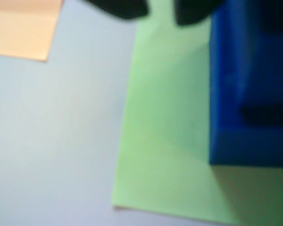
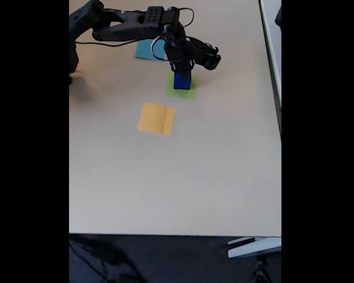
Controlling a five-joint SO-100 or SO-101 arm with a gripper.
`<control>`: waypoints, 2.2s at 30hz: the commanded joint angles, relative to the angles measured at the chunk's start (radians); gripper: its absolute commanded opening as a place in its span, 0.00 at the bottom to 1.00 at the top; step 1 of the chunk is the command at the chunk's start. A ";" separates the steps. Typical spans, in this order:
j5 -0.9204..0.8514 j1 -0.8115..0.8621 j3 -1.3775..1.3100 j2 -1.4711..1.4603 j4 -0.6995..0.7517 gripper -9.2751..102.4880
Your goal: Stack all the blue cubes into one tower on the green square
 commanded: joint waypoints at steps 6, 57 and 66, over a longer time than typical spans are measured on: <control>0.005 -0.005 -0.067 0.015 0.005 0.08; -0.204 -0.064 0.135 0.541 -0.080 0.09; -0.163 -0.166 0.176 0.494 -0.166 0.09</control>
